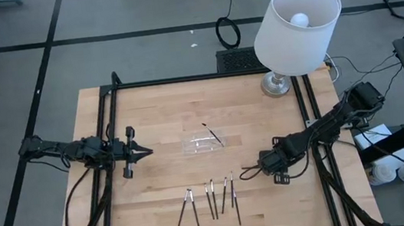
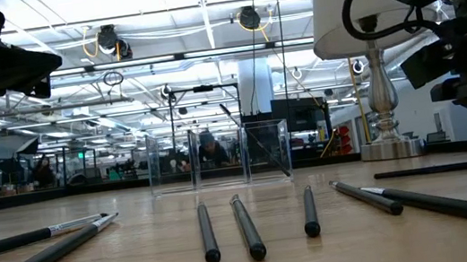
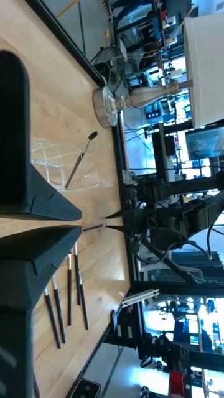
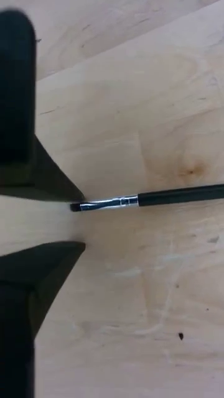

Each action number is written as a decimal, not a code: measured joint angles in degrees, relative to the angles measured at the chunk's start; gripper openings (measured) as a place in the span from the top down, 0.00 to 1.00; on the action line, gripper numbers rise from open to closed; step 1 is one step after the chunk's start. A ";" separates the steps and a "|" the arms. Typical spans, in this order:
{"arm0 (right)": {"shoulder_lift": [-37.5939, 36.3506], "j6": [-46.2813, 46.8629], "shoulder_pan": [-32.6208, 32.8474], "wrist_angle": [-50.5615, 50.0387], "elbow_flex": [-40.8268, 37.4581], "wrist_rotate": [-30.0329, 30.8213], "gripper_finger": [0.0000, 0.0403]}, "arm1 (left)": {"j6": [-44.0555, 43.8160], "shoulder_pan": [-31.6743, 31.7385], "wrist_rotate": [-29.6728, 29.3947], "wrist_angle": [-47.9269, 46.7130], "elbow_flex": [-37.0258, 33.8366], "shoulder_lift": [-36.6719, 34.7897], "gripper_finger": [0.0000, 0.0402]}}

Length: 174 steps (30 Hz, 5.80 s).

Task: Pick & Place Makeup Supplies
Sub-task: Put the makeup brush into the transparent organizer

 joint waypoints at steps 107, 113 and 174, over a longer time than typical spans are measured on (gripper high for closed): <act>2.33 -18.79 -13.42 -46.29 51.54 11.64 1.00 | 0.00 0.01 0.00 0.00 0.00 -0.01 0.92; -1.68 -9.48 -13.07 -45.66 34.58 11.64 0.98 | 0.00 0.00 0.00 0.00 0.00 0.00 0.92; -12.27 -13.38 -14.92 17.63 -7.89 -3.67 1.00 | 0.00 0.01 0.01 0.00 0.01 -0.01 0.92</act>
